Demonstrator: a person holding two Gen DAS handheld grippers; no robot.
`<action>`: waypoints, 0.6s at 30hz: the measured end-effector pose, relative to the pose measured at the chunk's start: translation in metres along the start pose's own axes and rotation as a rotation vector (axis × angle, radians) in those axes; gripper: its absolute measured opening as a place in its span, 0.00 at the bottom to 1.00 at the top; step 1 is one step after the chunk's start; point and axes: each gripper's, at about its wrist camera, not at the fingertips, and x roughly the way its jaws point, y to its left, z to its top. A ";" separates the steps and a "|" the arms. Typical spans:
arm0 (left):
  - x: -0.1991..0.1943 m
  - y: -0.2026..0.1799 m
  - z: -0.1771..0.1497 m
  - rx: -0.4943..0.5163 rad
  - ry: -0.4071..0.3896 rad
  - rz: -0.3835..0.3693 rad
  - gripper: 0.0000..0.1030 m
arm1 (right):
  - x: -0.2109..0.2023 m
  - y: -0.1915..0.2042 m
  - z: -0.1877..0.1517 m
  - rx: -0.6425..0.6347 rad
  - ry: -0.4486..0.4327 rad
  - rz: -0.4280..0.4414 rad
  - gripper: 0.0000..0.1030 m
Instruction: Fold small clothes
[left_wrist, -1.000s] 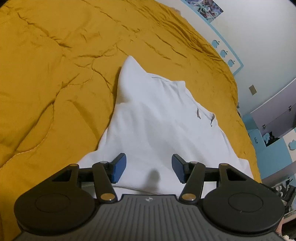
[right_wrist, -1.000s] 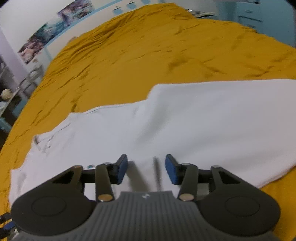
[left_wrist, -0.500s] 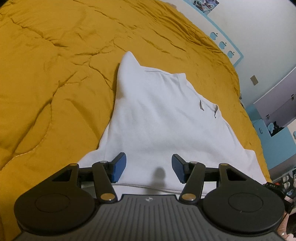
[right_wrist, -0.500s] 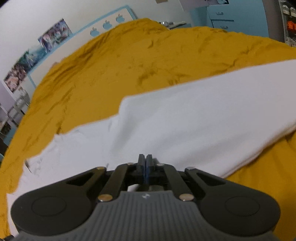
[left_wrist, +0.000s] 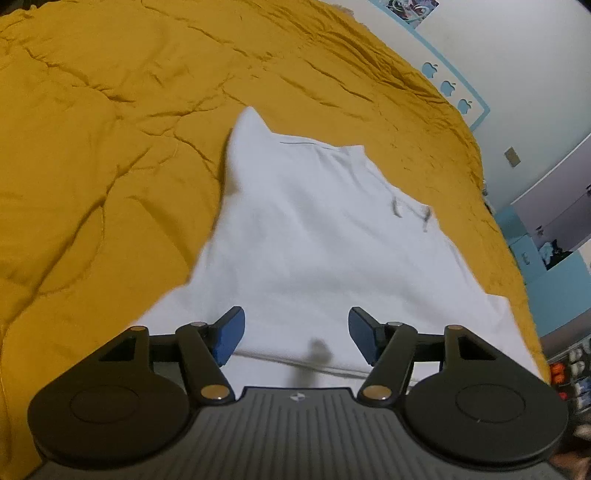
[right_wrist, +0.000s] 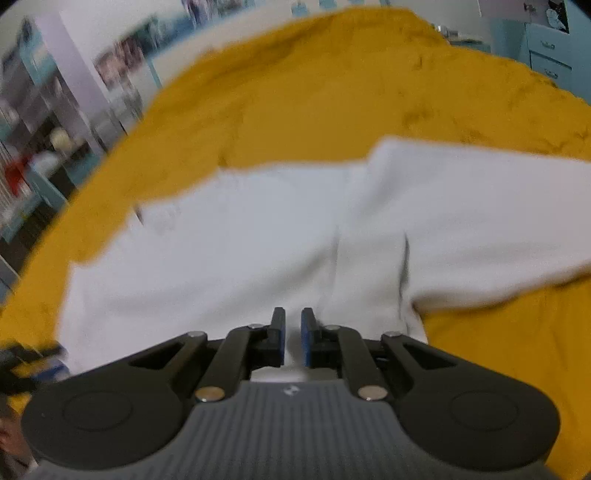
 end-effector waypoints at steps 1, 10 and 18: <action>-0.005 -0.006 -0.001 0.014 0.000 -0.019 0.73 | 0.001 -0.004 -0.003 0.011 0.010 -0.015 0.00; -0.014 -0.112 -0.028 0.241 0.057 -0.259 0.74 | -0.114 -0.099 -0.024 0.286 -0.265 -0.049 0.46; 0.057 -0.209 -0.072 0.302 0.185 -0.369 0.78 | -0.178 -0.266 -0.035 0.803 -0.544 -0.236 0.54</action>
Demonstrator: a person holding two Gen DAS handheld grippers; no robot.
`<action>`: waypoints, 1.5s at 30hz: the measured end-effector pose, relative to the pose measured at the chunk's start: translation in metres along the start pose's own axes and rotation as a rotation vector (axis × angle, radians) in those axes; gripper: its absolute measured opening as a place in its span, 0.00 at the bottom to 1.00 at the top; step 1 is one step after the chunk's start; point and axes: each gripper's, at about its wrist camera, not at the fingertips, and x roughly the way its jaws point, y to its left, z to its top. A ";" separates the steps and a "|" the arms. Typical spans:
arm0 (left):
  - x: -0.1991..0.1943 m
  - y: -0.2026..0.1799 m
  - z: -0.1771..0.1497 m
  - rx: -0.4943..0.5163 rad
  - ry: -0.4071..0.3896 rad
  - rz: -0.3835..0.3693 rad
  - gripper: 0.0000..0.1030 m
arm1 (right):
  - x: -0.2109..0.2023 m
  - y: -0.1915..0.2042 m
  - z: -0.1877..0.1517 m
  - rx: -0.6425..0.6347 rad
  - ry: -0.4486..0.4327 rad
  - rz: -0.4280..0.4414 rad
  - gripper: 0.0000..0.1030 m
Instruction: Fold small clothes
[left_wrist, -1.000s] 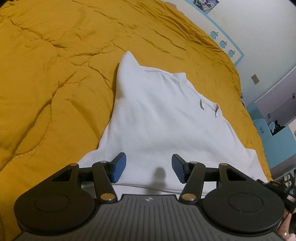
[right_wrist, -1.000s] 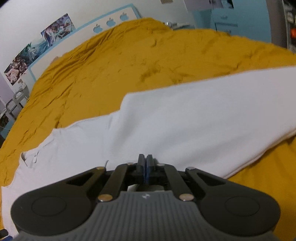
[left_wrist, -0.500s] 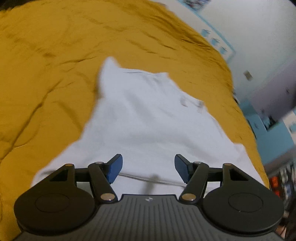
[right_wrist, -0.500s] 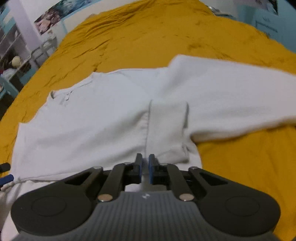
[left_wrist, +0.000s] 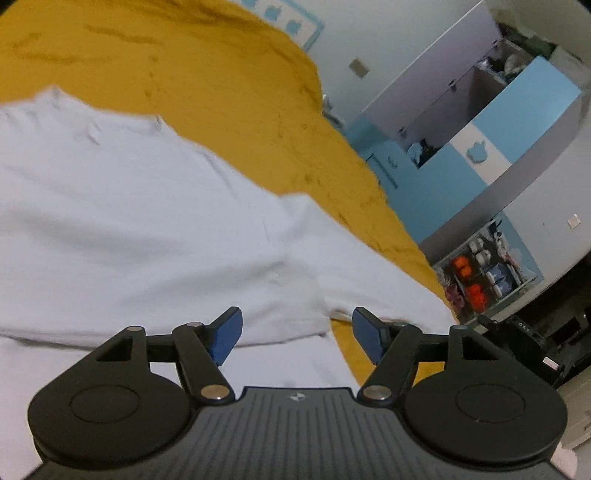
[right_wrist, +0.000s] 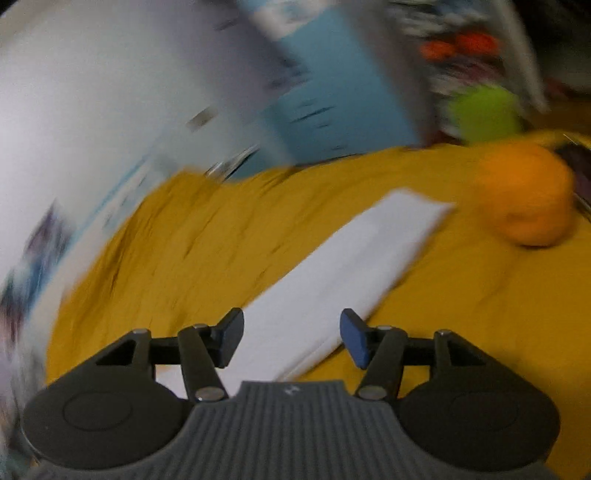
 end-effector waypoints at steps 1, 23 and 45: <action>0.012 -0.002 0.000 -0.008 0.017 -0.003 0.78 | 0.006 -0.008 0.008 0.019 -0.009 -0.026 0.53; 0.057 -0.002 -0.010 -0.006 0.142 0.031 0.80 | 0.105 -0.019 0.036 0.125 -0.090 -0.238 0.02; -0.159 0.119 -0.027 -0.309 -0.145 0.195 0.80 | -0.065 0.333 -0.240 -0.445 0.309 0.713 0.02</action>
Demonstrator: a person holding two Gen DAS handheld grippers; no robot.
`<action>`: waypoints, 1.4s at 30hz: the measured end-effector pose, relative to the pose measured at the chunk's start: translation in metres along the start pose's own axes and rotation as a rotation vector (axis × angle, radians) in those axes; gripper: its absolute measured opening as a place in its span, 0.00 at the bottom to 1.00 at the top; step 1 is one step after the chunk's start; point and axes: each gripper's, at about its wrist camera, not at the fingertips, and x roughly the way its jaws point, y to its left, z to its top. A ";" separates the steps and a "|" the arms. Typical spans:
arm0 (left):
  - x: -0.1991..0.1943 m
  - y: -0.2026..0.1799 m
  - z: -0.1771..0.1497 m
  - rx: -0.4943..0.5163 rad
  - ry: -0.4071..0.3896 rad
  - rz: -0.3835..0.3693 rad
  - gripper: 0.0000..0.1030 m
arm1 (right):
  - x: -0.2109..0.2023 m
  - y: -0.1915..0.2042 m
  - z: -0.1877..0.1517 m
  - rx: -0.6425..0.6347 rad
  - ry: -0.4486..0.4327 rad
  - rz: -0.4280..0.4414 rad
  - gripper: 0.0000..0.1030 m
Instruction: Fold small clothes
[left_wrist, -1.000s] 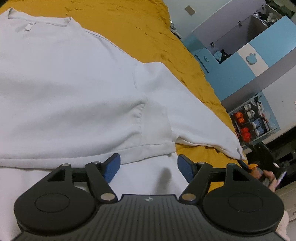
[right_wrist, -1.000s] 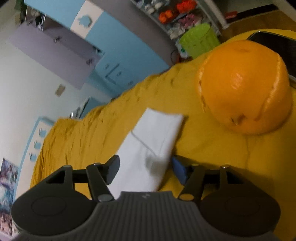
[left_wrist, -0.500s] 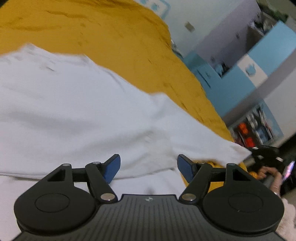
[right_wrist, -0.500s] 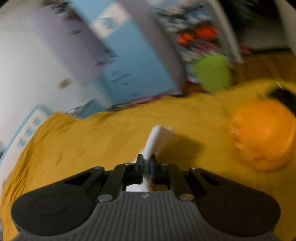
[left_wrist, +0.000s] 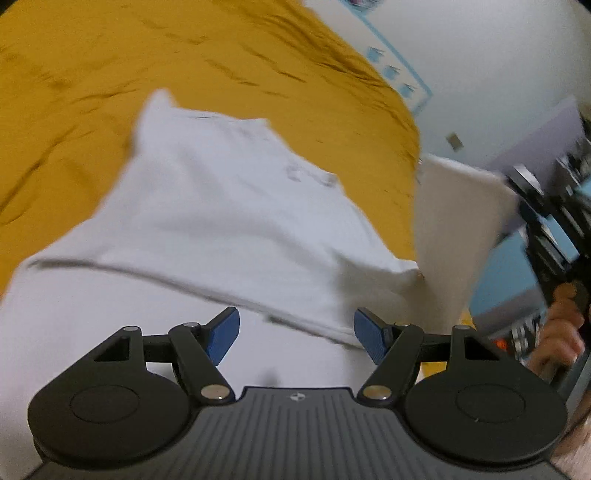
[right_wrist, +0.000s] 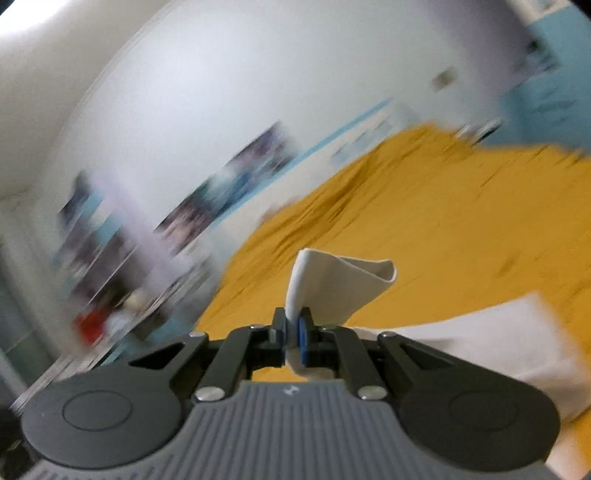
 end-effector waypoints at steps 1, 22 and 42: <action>-0.001 0.006 -0.001 -0.012 -0.003 0.010 0.80 | 0.017 0.012 -0.020 -0.009 0.065 0.046 0.09; 0.035 0.077 0.037 -0.353 -0.108 0.041 0.79 | -0.087 -0.185 -0.014 0.198 0.148 -0.339 0.57; 0.024 0.050 0.037 -0.166 -0.373 -0.129 0.14 | -0.075 -0.202 -0.045 0.332 0.160 -0.350 0.66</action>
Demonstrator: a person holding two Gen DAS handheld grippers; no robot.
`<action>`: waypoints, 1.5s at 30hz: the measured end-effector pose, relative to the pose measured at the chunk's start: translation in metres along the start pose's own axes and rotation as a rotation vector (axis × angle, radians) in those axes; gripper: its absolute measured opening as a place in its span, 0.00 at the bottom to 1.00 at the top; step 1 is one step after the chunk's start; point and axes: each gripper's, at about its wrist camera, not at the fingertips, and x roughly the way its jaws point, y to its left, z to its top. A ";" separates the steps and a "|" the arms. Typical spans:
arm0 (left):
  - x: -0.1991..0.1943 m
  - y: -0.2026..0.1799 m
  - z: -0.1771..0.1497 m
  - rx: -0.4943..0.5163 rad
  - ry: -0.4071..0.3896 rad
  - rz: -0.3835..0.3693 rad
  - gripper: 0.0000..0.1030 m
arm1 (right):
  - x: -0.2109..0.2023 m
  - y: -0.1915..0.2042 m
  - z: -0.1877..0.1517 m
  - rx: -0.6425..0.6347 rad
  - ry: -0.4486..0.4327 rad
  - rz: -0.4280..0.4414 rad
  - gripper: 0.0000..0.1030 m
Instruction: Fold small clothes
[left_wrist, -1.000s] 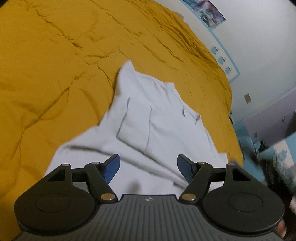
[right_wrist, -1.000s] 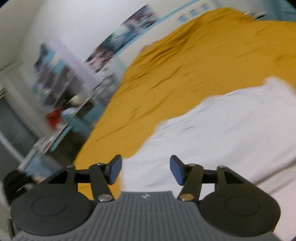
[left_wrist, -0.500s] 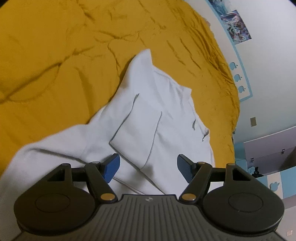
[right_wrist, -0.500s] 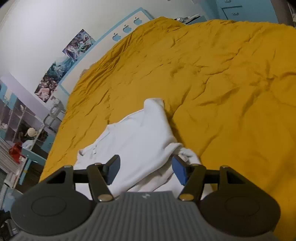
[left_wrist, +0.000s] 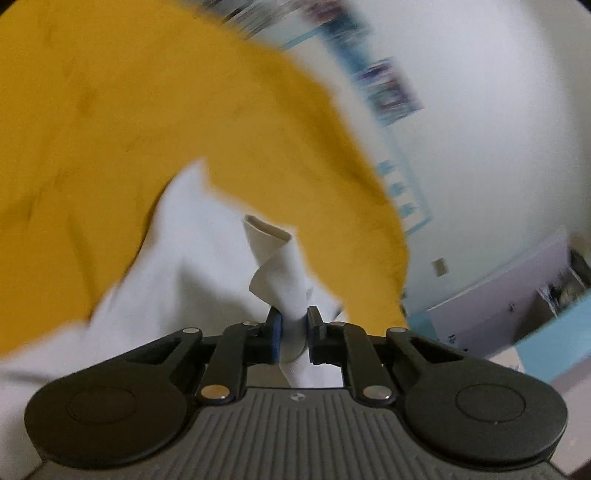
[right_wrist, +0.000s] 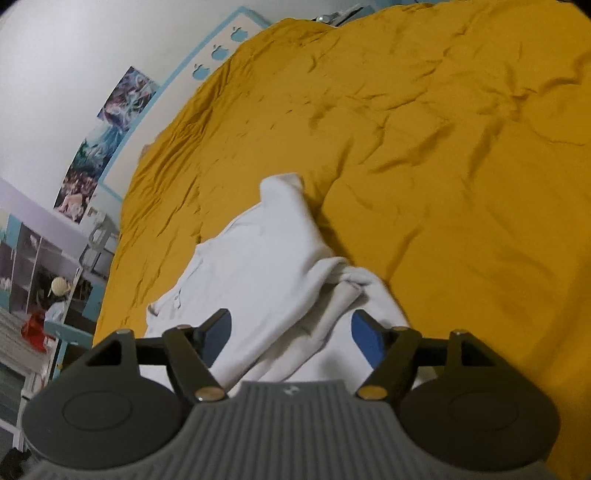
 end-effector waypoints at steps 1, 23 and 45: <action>-0.010 -0.004 0.000 0.039 -0.034 -0.008 0.14 | 0.000 0.000 0.001 0.000 0.001 0.005 0.67; -0.009 0.012 -0.006 -0.002 0.053 0.036 0.13 | 0.041 -0.057 0.007 0.659 -0.030 0.183 0.61; -0.028 0.015 -0.023 0.014 0.104 0.219 0.18 | 0.003 -0.040 0.009 0.341 -0.087 -0.088 0.00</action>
